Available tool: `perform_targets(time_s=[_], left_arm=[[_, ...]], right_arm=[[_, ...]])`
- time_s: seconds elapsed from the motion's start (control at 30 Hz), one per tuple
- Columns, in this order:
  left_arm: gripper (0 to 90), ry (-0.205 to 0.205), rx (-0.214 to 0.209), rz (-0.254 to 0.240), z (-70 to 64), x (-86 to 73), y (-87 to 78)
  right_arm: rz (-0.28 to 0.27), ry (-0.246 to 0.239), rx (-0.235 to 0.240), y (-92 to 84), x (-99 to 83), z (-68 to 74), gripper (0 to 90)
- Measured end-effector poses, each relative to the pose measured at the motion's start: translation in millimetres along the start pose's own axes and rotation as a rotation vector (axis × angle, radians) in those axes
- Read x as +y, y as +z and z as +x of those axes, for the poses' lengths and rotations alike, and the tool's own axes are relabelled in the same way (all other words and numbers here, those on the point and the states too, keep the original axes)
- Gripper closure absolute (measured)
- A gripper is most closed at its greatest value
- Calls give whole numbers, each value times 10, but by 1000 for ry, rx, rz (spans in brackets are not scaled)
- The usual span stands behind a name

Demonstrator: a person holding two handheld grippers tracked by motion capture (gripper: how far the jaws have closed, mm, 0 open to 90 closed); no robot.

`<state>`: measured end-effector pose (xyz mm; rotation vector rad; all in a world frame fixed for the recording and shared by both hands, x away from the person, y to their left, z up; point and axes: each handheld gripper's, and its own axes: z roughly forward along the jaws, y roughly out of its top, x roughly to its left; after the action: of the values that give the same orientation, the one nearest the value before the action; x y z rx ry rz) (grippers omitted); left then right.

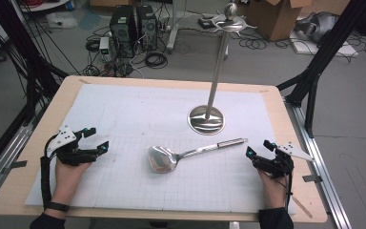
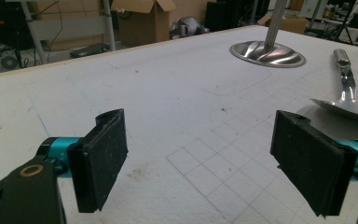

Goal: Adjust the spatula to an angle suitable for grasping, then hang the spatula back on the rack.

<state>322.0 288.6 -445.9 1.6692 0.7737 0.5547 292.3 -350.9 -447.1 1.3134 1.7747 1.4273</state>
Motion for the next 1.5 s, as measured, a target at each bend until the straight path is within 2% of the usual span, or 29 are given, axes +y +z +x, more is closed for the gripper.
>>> perform_targets(time_s=[0.2,0.47,0.7,0.77,0.93,1.1,1.5], left_arm=[[191,7,5,5,-17,31,0],[182,20,-14,-28,-72,149,-13],[182,-37,-59,-90,-86,333,-5],[181,-39,-66,-85,-90,355,2],[172,-57,-93,-90,-133,483,79],[155,-53,-112,-83,-177,571,155],[156,-8,-179,-54,-371,811,442]], right_arm=[[1,0,-2,0,0,2,156],[-1,0,-2,0,1,3,156],[5,2,-5,-1,0,9,157],[5,0,-5,-1,0,8,157],[1,2,-2,1,1,5,157],[0,-1,-2,2,1,0,157],[-2,0,-1,4,1,-9,157]])
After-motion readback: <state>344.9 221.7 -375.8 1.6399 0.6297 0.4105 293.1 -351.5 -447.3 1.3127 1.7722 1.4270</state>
